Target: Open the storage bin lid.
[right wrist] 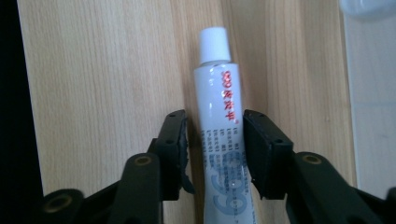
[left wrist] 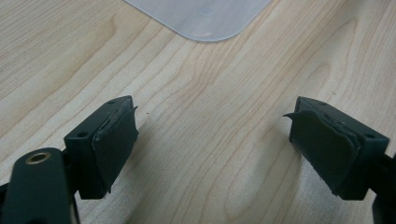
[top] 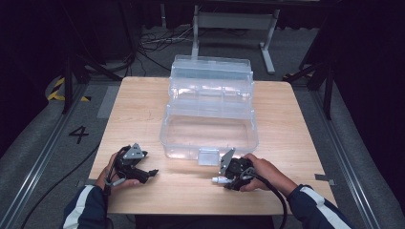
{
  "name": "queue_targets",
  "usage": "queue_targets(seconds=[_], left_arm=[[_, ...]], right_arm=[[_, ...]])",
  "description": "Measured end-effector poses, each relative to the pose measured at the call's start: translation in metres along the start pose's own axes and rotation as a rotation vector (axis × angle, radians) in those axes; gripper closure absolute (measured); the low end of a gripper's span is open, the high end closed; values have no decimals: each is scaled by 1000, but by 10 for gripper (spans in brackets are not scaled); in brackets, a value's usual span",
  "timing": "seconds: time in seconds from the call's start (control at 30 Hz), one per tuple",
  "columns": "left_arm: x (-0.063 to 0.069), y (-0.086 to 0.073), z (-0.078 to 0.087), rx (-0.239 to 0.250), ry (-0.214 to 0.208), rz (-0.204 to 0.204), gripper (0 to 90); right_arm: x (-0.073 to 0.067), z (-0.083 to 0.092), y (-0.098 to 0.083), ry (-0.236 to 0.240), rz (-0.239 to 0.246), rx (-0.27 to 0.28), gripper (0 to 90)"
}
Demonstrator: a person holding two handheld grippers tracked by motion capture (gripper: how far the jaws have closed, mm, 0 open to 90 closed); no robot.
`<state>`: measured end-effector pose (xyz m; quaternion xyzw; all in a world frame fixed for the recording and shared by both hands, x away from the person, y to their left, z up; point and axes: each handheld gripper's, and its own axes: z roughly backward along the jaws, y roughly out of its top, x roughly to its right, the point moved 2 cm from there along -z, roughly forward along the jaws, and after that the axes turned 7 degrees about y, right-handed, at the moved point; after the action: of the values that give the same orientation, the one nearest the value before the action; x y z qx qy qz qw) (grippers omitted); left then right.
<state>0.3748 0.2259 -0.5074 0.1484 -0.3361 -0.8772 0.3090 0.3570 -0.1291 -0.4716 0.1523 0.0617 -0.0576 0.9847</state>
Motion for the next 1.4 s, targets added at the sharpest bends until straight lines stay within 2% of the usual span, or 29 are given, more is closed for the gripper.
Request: queue_targets(seconds=[0.13, 0.3, 0.43, 0.9, 1.4], left_arm=[[0, 0, 0, 0, 2, 4, 150], [-1, 0, 0, -2, 11, 11, 150], [-1, 0, 0, -1, 11, 12, 150], [-1, 1, -1, 0, 5, 11, 145], [-2, 1, -2, 0, 7, 10, 145]], right_arm=[[-2, -2, 7, 6, 24, -9, 701], [-4, -2, 7, 0, 41, 3, 710], [-5, -1, 5, -14, 58, -10, 711], [0, 22, -5, -41, 28, 72, 713], [-3, 42, -16, -63, 20, 108, 713]])
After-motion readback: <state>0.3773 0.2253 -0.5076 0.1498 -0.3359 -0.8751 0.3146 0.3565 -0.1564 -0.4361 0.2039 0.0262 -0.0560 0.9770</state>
